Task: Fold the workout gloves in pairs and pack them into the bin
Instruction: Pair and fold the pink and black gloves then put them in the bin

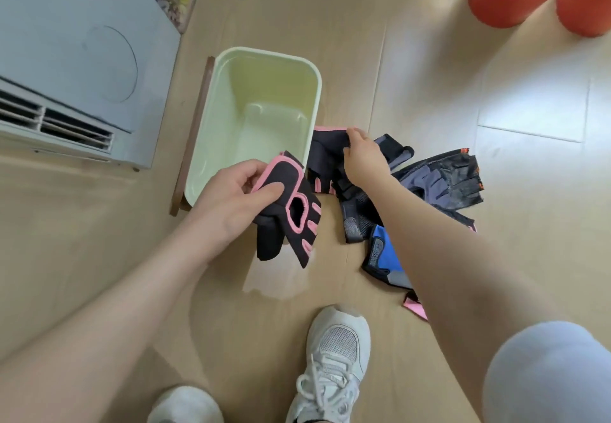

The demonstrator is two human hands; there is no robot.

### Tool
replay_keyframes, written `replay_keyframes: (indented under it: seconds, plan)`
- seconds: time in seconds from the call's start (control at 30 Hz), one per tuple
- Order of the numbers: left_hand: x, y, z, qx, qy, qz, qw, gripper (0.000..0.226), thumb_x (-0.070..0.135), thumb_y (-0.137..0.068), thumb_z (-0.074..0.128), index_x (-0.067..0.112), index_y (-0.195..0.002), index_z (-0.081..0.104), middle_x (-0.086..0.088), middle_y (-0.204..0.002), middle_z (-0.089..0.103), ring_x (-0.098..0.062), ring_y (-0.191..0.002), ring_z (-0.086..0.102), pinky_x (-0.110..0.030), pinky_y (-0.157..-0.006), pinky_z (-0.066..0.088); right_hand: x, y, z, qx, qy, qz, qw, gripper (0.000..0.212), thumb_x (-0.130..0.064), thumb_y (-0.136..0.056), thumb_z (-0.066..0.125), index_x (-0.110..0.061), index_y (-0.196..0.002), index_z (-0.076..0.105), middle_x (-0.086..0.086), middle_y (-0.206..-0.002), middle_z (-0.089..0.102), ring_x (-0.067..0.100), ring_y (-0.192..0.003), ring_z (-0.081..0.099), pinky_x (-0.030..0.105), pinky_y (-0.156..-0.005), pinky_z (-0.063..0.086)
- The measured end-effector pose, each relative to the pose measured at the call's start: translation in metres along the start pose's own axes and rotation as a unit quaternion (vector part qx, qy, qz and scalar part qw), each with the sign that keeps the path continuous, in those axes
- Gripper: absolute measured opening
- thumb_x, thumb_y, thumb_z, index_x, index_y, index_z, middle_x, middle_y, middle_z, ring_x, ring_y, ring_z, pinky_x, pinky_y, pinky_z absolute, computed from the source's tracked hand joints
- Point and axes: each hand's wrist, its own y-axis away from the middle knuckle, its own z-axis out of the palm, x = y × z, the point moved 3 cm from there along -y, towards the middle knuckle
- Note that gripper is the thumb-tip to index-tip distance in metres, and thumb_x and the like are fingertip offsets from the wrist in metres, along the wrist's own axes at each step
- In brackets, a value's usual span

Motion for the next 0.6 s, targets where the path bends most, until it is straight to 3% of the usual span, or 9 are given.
replay_keyframes:
  seconds: [0.1, 0.23, 0.27, 0.33, 0.4, 0.43, 0.5, 0.6]
  plan:
    - [-0.006, -0.009, 0.002, 0.003, -0.01, -0.014, 1.0, 0.01, 0.018, -0.083, 0.054, 0.026, -0.078, 0.056, 0.007, -0.073, 0.061, -0.013, -0.068, 0.056, -0.013, -0.056, 0.046, 0.006, -0.014, 0.004, -0.013, 0.009, 0.006, 1.0, 0.048, -0.012, -0.094, 0.043, -0.01, -0.139, 0.026, 0.012, -0.15, 0.026, 0.036, -0.122, 0.041, 0.047, -0.084, 0.049]
    - [-0.014, -0.015, 0.007, -0.018, 0.024, -0.024, 0.999, 0.005, 0.026, -0.074, 0.055, 0.028, -0.079, 0.056, 0.007, -0.074, 0.063, -0.018, -0.073, 0.058, -0.034, -0.069, 0.048, 0.007, -0.018, 0.006, 0.013, 0.095, -0.009, 0.995, 0.043, -0.015, -0.088, 0.056, -0.005, -0.127, 0.041, 0.019, -0.128, 0.048, 0.038, -0.115, 0.046, 0.045, -0.088, 0.041]
    - [-0.014, -0.015, 0.008, -0.021, 0.027, -0.025, 0.999, 0.005, 0.024, -0.075, 0.057, 0.028, -0.079, 0.057, 0.006, -0.075, 0.063, -0.017, -0.073, 0.059, -0.033, -0.069, 0.049, 0.007, -0.016, 0.005, 0.031, 0.065, -0.004, 0.997, 0.037, -0.015, -0.087, 0.057, -0.006, -0.121, 0.046, 0.017, -0.122, 0.053, 0.036, -0.113, 0.048, 0.044, -0.089, 0.041]
    - [-0.012, -0.014, 0.007, -0.022, 0.037, -0.028, 0.999, 0.008, 0.02, -0.078, 0.06, 0.027, -0.079, 0.058, 0.005, -0.077, 0.065, -0.016, -0.072, 0.06, -0.028, -0.066, 0.049, 0.008, -0.006, -0.003, 0.048, -0.111, 0.037, 0.992, 0.022, -0.014, -0.085, 0.059, -0.009, -0.106, 0.056, 0.011, -0.103, 0.058, 0.028, -0.1, 0.052, 0.036, -0.082, 0.042]
    - [-0.008, -0.012, 0.005, -0.029, 0.066, -0.041, 0.997, 0.013, 0.011, -0.084, 0.057, 0.023, -0.08, 0.06, 0.001, -0.078, 0.065, -0.016, -0.071, 0.06, -0.024, -0.059, 0.051, 0.009, 0.012, -0.02, 0.041, -0.324, 0.063, 0.943, 0.01, -0.008, -0.084, 0.058, -0.017, -0.088, 0.055, 0.0, -0.08, 0.054, 0.013, -0.076, 0.052, 0.026, -0.068, 0.04]
    - [-0.005, -0.01, 0.005, -0.037, 0.074, -0.047, 0.995, 0.014, 0.009, -0.085, 0.055, 0.022, -0.081, 0.06, -0.002, -0.08, 0.065, -0.017, -0.072, 0.061, -0.025, -0.059, 0.052, 0.007, 0.024, -0.032, 0.042, -0.397, 0.057, 0.915, 0.017, -0.003, -0.085, 0.057, -0.019, -0.081, 0.052, -0.003, -0.074, 0.052, 0.006, -0.066, 0.051, 0.022, -0.064, 0.039]
    - [0.001, -0.007, 0.005, -0.052, 0.075, -0.047, 0.995, 0.012, 0.011, -0.086, 0.055, 0.02, -0.083, 0.062, -0.008, -0.085, 0.067, -0.022, -0.076, 0.062, -0.035, -0.066, 0.052, 0.003, 0.05, -0.064, 0.042, -0.475, 0.027, 0.879, 0.026, 0.006, -0.087, 0.052, -0.019, -0.08, 0.05, -0.004, -0.073, 0.054, -0.007, -0.057, 0.054, 0.014, -0.063, 0.043]
    - [0.017, -0.001, 0.005, -0.065, 0.073, -0.039, 0.994, 0.007, 0.014, -0.085, 0.057, 0.014, -0.087, 0.064, -0.016, -0.091, 0.068, -0.026, -0.078, 0.064, -0.042, -0.073, 0.053, -0.003, 0.088, -0.114, 0.057, -0.532, -0.011, 0.845, 0.022, 0.007, -0.088, 0.051, -0.014, -0.091, 0.056, -0.003, -0.079, 0.065, -0.003, -0.068, 0.064, 0.013, -0.064, 0.052]
